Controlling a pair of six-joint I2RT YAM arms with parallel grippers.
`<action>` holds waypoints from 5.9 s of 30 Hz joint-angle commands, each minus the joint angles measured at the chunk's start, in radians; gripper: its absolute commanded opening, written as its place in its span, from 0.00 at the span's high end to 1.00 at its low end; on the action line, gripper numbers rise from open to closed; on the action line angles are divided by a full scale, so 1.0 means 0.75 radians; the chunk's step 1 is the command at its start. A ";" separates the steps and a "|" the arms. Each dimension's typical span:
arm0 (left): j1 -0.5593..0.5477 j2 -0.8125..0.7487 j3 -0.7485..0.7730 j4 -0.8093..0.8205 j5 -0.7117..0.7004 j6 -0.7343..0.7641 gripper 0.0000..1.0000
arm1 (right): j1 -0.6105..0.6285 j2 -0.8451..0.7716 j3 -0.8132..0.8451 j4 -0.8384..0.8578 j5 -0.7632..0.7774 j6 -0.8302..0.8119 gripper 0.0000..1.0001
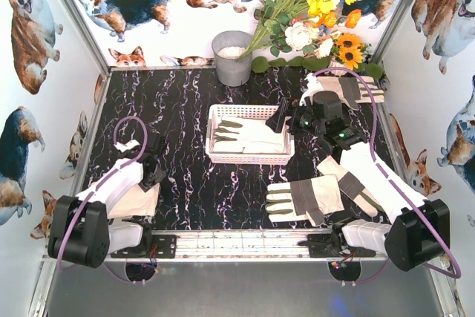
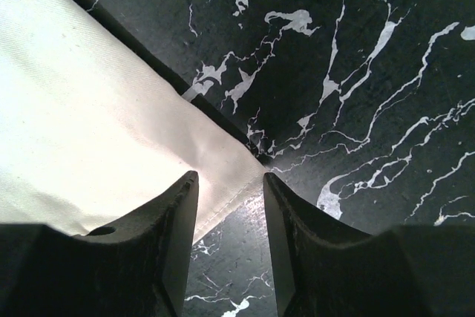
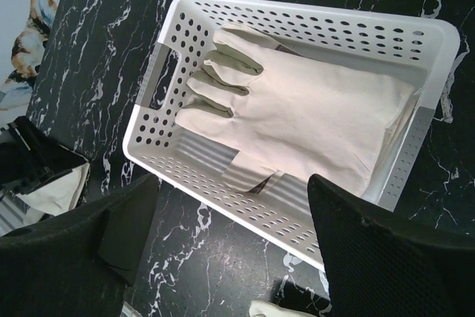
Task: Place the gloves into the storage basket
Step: Pick up the glove from the center of the board, then turn over the glove at the center of the board, then adjust the glove at the center of the board.
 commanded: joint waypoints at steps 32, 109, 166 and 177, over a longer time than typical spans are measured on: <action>-0.156 -0.140 0.623 0.124 0.158 0.169 1.00 | 0.000 0.067 0.043 0.102 -0.075 0.057 0.17; -0.016 0.100 0.248 0.356 0.113 0.578 0.50 | -0.014 0.015 -0.115 -0.323 -0.048 0.225 0.17; 0.088 -0.130 -0.053 0.551 0.512 0.468 0.41 | -0.014 0.052 -0.194 -0.492 0.116 0.248 0.34; 0.088 -0.361 0.005 0.366 0.470 0.531 0.32 | 0.147 0.009 -0.178 -0.579 0.056 0.025 0.37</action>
